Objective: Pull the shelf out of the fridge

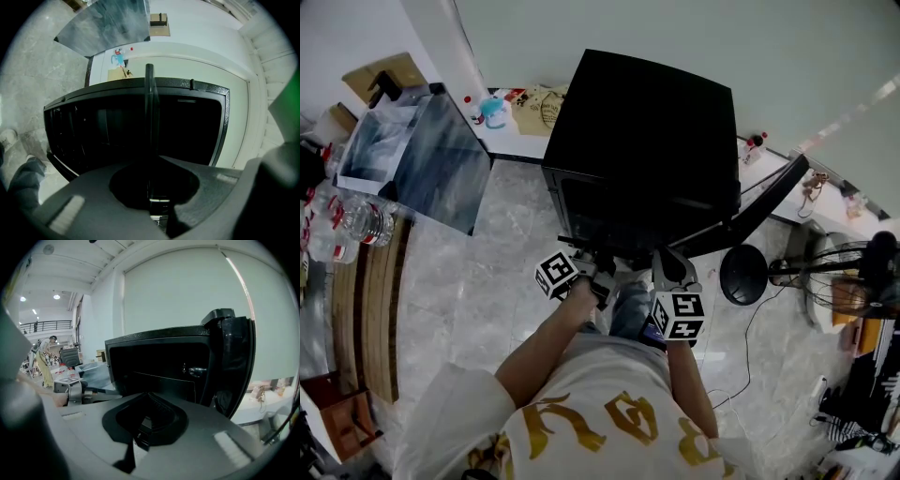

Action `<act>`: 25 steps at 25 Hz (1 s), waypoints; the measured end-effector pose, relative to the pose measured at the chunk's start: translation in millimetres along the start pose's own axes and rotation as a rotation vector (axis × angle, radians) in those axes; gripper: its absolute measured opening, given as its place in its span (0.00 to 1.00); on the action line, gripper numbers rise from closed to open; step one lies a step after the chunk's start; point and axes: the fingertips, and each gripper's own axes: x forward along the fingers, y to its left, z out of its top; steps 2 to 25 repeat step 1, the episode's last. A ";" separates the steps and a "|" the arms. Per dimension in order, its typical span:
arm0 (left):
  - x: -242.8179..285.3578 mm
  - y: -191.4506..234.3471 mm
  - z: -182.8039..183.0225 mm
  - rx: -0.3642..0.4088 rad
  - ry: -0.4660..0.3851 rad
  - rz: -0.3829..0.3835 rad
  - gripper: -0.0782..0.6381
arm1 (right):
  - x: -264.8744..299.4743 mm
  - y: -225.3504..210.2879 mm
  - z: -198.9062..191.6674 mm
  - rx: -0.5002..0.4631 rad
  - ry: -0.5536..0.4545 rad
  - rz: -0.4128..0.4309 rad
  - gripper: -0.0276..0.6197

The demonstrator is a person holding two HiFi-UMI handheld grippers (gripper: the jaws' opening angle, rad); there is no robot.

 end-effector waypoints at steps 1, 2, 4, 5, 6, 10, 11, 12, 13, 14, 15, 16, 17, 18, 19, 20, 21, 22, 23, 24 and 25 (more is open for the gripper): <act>0.8 -0.5 1.5 0.001 -0.001 -0.002 0.15 | 1.1 -0.6 0.9 0.001 -0.003 0.000 0.08; 0.8 -0.5 1.5 0.001 -0.001 -0.002 0.15 | 1.1 -0.6 0.9 0.001 -0.003 0.000 0.08; 0.8 -0.5 1.5 0.001 -0.001 -0.002 0.15 | 1.1 -0.6 0.9 0.001 -0.003 0.000 0.08; 0.8 -0.5 1.5 0.001 -0.001 -0.002 0.15 | 1.1 -0.6 0.9 0.001 -0.003 0.000 0.08; 0.8 -0.5 1.5 0.001 -0.001 -0.002 0.15 | 1.1 -0.6 0.9 0.001 -0.003 0.000 0.08; 0.8 -0.5 1.5 0.001 -0.001 -0.002 0.15 | 1.1 -0.6 0.9 0.001 -0.003 0.000 0.08; 0.8 -0.5 1.5 0.001 -0.001 -0.002 0.15 | 1.1 -0.6 0.9 0.001 -0.003 0.000 0.08; 0.8 -0.5 1.5 0.001 -0.001 -0.002 0.15 | 1.1 -0.6 0.9 0.001 -0.003 0.000 0.08; 0.8 -0.5 1.5 0.001 -0.001 -0.002 0.15 | 1.1 -0.6 0.9 0.001 -0.003 0.000 0.08; 0.8 -0.5 1.5 0.001 -0.001 -0.002 0.15 | 1.1 -0.6 0.9 0.001 -0.003 0.000 0.08; 0.8 -0.5 1.5 0.001 -0.001 -0.002 0.15 | 1.1 -0.6 0.9 0.001 -0.003 0.000 0.08; 0.8 -0.5 1.5 0.001 -0.001 -0.002 0.15 | 1.1 -0.6 0.9 0.001 -0.003 0.000 0.08; 0.8 -0.5 1.5 0.001 -0.001 -0.002 0.15 | 1.1 -0.6 0.9 0.001 -0.003 0.000 0.08; 0.8 -0.5 1.5 0.001 -0.001 -0.002 0.15 | 1.1 -0.6 0.9 0.001 -0.003 0.000 0.08; 0.8 -0.5 1.5 0.001 -0.001 -0.002 0.15 | 1.1 -0.6 0.9 0.001 -0.003 0.000 0.08; 0.8 -0.5 1.5 0.001 -0.001 -0.002 0.15 | 1.1 -0.6 0.9 0.001 -0.003 0.000 0.08; 0.8 -0.5 1.5 0.001 -0.001 -0.002 0.15 | 1.1 -0.6 0.9 0.001 -0.003 0.000 0.08; 0.8 -0.5 1.5 0.001 -0.001 -0.002 0.15 | 1.1 -0.6 0.9 0.001 -0.003 0.000 0.08; 0.8 -0.5 1.5 0.001 -0.001 -0.002 0.15 | 1.1 -0.6 0.9 0.001 -0.003 0.000 0.08; 0.8 -0.5 1.5 0.001 -0.001 -0.002 0.15 | 1.1 -0.6 0.9 0.001 -0.003 0.000 0.08; 0.8 -0.5 1.5 0.001 -0.001 -0.002 0.15 | 1.1 -0.6 0.9 0.001 -0.003 0.000 0.08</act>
